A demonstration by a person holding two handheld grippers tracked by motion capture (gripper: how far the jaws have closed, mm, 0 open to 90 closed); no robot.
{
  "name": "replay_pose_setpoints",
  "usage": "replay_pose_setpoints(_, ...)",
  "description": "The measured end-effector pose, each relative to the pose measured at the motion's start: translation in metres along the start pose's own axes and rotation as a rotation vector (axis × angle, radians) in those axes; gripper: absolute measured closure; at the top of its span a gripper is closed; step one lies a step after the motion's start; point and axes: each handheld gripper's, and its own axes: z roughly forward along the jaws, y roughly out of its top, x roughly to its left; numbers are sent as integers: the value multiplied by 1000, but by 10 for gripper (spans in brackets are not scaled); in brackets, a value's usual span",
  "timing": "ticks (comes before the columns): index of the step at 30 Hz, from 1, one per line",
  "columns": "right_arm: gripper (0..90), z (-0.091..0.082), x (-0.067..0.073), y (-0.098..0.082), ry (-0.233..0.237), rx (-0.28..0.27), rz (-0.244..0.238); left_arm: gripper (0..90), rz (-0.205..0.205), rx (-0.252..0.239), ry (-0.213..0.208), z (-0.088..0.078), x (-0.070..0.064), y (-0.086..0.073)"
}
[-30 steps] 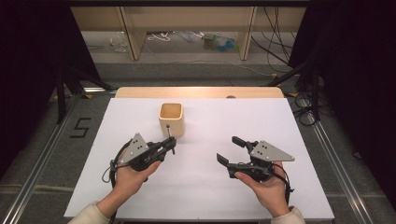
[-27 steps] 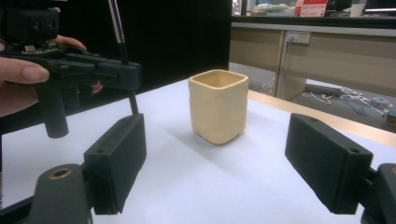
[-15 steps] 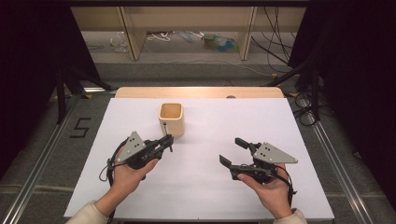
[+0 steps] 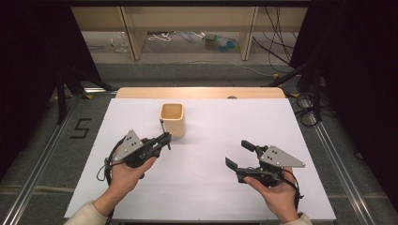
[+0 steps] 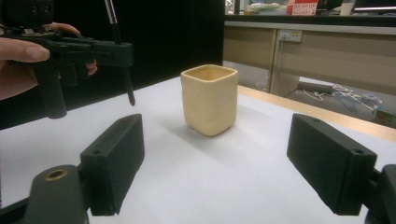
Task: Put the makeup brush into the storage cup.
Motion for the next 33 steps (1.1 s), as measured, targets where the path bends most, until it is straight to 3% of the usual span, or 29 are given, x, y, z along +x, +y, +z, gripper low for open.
replay_pose_setpoints(10,200,-7,-3,-3,5,-9,15,839,0,-7,9,-1,3,1)
replay_pose_setpoints(22,199,-20,-7,-9,-37,-3,21,839,-7,-12,25,-2,8,2)
replay_pose_setpoints(33,200,-20,-9,-11,-27,-8,23,839,3,-31,50,0,19,10)
